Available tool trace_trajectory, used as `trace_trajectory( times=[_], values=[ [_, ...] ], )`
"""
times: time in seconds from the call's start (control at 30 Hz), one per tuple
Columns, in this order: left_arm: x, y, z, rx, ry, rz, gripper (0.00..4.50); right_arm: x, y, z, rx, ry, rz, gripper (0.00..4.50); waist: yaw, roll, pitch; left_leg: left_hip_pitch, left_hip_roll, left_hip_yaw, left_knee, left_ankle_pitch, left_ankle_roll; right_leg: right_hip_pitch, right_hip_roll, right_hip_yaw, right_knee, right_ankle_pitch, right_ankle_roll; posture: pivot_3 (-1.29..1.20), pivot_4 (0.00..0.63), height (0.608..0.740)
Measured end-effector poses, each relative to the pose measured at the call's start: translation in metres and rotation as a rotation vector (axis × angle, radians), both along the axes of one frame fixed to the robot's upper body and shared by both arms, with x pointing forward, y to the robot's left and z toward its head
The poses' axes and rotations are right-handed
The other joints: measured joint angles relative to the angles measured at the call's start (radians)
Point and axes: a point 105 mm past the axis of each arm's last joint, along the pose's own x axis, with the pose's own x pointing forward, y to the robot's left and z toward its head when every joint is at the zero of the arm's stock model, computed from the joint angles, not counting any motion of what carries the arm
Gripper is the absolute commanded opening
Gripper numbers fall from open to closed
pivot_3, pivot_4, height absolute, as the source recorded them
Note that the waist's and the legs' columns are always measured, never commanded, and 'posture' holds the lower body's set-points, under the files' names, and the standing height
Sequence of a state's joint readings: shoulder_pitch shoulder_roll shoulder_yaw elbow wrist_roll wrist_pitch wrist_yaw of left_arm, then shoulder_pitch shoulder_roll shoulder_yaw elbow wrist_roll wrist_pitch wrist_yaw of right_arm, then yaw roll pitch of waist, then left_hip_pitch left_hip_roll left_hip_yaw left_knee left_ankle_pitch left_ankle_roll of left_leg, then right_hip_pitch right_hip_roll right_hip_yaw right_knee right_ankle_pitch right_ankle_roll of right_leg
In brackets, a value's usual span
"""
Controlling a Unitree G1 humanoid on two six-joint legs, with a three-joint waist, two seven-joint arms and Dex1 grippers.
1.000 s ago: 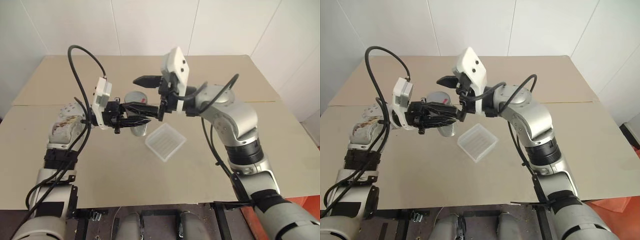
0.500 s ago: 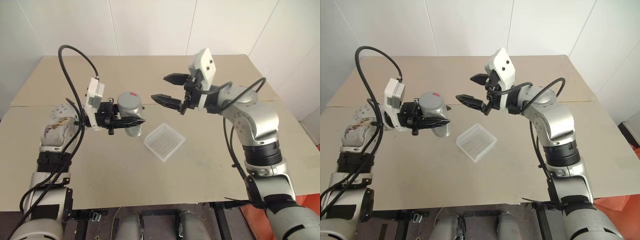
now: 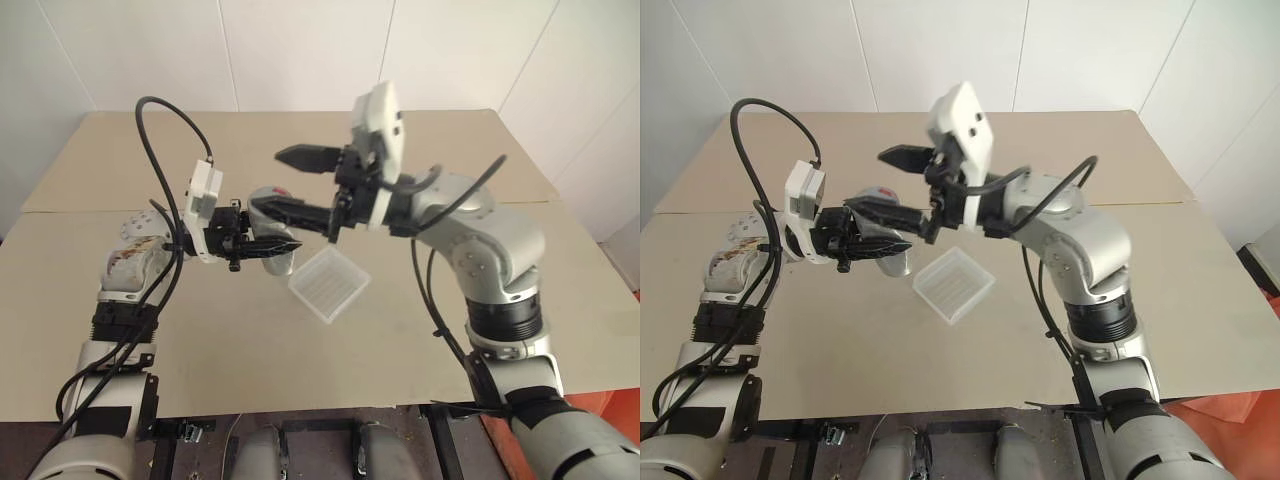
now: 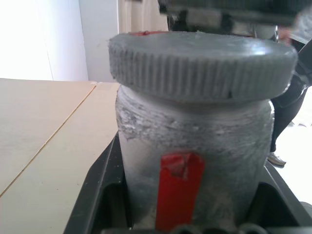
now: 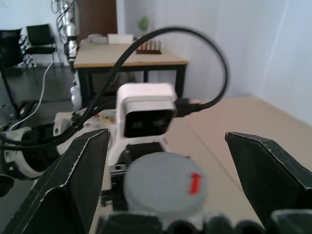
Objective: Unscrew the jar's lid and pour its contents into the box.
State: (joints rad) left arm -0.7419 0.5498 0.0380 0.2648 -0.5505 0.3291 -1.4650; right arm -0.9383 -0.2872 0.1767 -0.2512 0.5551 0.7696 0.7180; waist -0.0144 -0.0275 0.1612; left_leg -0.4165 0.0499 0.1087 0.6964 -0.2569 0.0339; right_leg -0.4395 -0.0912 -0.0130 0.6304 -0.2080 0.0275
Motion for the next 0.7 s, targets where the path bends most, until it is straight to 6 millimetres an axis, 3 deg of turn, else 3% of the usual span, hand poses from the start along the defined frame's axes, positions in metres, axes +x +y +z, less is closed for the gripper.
trace_trajectory(
  times=[0.13, 0.3, 0.7],
  values=[
    [0.001, 0.000, 0.000, -0.003, 0.002, 0.001, 1.98, 0.007, 0.009, -0.007, -0.067, -0.036, -0.034, 4.41, 0.001, 0.000, 0.000, 0.000, 0.000, 0.000, 0.000, 0.000, 0.000, 0.000, 0.000, 0.000, 0.000, 0.000, 0.000, 0.00, 0.150, 0.740],
    [0.001, 0.000, 0.000, -0.003, 0.002, 0.003, 1.98, 0.017, 0.006, -0.008, -0.078, -0.046, -0.075, 4.41, 0.001, 0.000, 0.000, 0.000, 0.000, 0.000, 0.000, 0.000, 0.000, 0.000, 0.000, 0.000, 0.000, 0.000, 0.000, 0.00, 0.150, 0.740],
    [0.001, 0.004, 0.000, 0.010, -0.004, 0.033, 1.98, 0.017, -0.007, -0.010, -0.089, -0.038, -0.067, 4.41, 0.002, 0.000, 0.000, 0.000, 0.000, 0.000, 0.000, 0.000, 0.000, 0.000, 0.000, 0.000, 0.000, 0.000, 0.000, 0.00, 0.150, 0.740]
  ],
)
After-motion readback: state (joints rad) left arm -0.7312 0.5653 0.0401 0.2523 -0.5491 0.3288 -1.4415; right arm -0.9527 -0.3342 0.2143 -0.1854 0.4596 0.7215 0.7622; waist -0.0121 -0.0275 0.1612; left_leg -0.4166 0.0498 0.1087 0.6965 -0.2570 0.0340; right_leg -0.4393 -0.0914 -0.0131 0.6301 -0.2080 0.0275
